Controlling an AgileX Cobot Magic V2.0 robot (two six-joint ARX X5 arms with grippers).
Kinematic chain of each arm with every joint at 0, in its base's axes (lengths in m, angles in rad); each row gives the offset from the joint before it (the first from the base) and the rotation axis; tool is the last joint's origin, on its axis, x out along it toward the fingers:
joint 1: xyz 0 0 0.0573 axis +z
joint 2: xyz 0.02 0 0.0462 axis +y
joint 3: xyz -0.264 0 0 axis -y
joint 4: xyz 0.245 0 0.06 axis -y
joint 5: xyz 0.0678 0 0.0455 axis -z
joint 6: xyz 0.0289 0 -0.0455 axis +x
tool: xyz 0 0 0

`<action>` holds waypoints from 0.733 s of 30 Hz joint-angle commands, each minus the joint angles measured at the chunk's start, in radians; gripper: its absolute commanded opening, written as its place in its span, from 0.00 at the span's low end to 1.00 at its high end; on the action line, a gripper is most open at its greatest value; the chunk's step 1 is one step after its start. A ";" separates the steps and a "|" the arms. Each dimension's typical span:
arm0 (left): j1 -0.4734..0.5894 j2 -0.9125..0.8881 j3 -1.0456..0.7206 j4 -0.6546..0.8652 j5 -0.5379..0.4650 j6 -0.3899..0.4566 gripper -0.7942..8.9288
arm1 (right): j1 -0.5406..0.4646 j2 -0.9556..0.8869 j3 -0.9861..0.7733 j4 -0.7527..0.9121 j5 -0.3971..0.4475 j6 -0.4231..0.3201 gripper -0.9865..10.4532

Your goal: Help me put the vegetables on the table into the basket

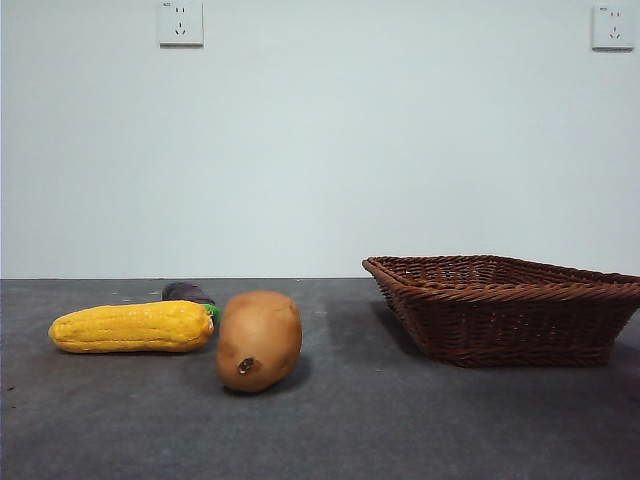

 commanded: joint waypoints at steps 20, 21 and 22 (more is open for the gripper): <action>0.003 0.520 0.430 -0.215 0.428 -0.217 0.08 | -0.001 0.643 0.637 -0.380 -0.105 0.140 0.08; 0.003 0.567 0.450 -0.232 0.467 -0.217 0.08 | -0.001 0.703 0.673 -0.426 -0.128 0.124 0.09; 0.003 0.613 0.466 -0.242 0.504 -0.216 0.08 | 0.000 0.763 0.706 -0.464 -0.145 0.116 0.09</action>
